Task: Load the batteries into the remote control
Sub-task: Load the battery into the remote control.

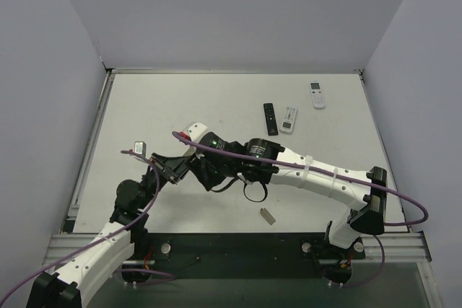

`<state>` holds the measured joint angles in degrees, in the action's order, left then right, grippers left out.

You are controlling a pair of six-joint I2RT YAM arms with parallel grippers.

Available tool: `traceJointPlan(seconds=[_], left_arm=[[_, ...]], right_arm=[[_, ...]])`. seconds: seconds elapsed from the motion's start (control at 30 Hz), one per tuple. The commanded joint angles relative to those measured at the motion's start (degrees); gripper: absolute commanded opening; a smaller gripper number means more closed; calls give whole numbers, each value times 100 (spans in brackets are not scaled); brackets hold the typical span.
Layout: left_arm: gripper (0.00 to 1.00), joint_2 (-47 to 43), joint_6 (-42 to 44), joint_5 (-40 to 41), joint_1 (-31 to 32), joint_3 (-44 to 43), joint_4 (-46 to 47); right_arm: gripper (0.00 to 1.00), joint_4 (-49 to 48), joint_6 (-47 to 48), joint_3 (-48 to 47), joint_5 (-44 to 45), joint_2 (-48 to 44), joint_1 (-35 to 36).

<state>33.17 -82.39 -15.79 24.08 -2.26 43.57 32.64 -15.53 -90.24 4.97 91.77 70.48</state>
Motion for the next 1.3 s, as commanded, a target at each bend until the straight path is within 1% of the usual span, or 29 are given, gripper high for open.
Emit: traceJointPlan(seconds=[0.0, 0.07, 0.2, 0.43, 0.53, 0.57, 0.6, 0.67, 0.7, 0.77, 0.8, 0.83, 0.9, 0.93, 1.1, 1.2, 1.27], left_arm=[[0, -91, -260, 15, 27, 613, 178], [0, -109, -278, 23, 27, 622, 178], [0, -100, -295, 6, 18, 622, 178], [0, 75, -330, -196, 18, 508, 248], [0, 198, -339, -336, 18, 429, 336], [0, 216, -365, -354, 18, 437, 362], [0, 234, -374, -381, 18, 420, 397], [0, 287, -392, -460, 18, 385, 406], [0, 295, -409, -495, 18, 367, 398], [0, 339, -409, -583, 18, 332, 406], [0, 366, -418, -618, 18, 314, 389], [0, 409, -427, -644, 18, 288, 398], [0, 454, -427, -732, 18, 261, 433], [0, 515, -444, -758, 18, 261, 459], [0, 612, -453, -952, 18, 51, 512], [0, 673, -410, -1075, 18, -28, 494], [0, 726, -374, -1163, 18, -116, 503]], right_arm=[[49, 286, 199, -275, 223, -45, -61], [52, 304, 217, -310, 215, -45, -60], [53, 313, 348, -337, 180, -193, -60], [55, 243, 1437, -232, 66, -659, -183], [55, 146, 1684, -56, -233, -888, -464], [54, 120, 1754, 14, -399, -941, -543], [54, 85, 1799, 137, -775, -1072, -744], [53, -108, 1921, 321, -1259, -1195, -930], [54, -187, 2131, 505, -1819, -1353, -1078], [58, -477, 2465, 717, -2227, -1625, -1133], [59, -635, 2824, 892, -2429, -1723, -1159], [59, -984, 2993, 1224, -2735, -1819, -1159], [60, -1268, 3336, 1543, -3019, -2056, -1168], [63, -1469, 3424, 1736, -3142, -2118, -1159], [63, -1612, 3855, 1957, -3731, -2207, -1168], [61, -1612, 4119, 2001, -3968, -2137, -1185], [56, -1612, 4259, 2010, -4196, -2067, -1194]])
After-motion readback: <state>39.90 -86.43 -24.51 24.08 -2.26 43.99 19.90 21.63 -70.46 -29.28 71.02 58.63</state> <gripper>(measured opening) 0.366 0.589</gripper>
